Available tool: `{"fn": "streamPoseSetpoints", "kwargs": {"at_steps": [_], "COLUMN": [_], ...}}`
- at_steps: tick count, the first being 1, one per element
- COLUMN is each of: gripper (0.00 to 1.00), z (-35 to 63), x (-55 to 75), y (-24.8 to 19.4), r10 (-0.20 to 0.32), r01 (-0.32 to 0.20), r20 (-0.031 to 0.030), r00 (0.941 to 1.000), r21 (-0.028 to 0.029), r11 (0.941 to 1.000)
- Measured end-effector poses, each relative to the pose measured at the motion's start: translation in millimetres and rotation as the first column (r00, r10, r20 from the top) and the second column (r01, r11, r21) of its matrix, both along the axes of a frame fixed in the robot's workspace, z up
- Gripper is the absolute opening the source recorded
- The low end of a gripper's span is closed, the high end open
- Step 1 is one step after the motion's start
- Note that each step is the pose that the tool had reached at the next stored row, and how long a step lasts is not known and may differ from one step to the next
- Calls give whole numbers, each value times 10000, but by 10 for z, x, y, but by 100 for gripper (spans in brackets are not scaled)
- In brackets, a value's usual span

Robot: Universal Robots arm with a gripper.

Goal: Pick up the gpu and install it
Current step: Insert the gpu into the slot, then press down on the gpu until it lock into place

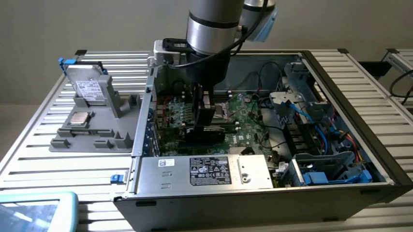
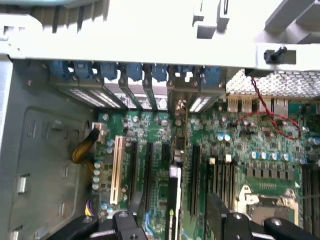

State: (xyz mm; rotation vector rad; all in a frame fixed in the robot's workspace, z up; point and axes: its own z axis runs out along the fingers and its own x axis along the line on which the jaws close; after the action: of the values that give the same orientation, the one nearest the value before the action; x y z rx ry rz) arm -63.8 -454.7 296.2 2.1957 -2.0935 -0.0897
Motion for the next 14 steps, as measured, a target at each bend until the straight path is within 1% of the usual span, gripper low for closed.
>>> {"fn": "streamPoseSetpoints", "kwargs": {"at_steps": [14], "gripper": [62], "z": [2], "x": [-1], "y": [0], "r10": [60], "r01": [-60], "r20": [-2], "r00": [10000], "r21": [-4], "r11": [10000]}}
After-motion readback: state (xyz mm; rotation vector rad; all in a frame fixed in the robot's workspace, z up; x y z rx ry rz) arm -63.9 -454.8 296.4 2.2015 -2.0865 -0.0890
